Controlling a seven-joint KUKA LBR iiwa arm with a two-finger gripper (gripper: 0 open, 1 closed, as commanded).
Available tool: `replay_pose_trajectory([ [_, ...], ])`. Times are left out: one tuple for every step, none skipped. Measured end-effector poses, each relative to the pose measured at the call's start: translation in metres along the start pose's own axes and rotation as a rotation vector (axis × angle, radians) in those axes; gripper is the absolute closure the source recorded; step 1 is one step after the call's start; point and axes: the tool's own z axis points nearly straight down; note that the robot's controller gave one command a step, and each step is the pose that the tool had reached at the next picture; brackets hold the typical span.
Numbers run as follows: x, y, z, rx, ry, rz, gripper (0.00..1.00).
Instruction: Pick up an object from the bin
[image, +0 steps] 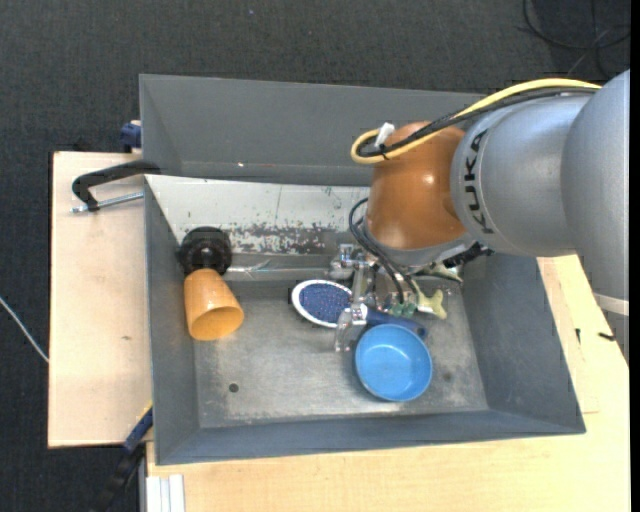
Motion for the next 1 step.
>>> replay_pose_trajectory([
  [-0.0030, 0.0012, -0.0060, -0.002, -0.011, 0.000, 1.00],
])
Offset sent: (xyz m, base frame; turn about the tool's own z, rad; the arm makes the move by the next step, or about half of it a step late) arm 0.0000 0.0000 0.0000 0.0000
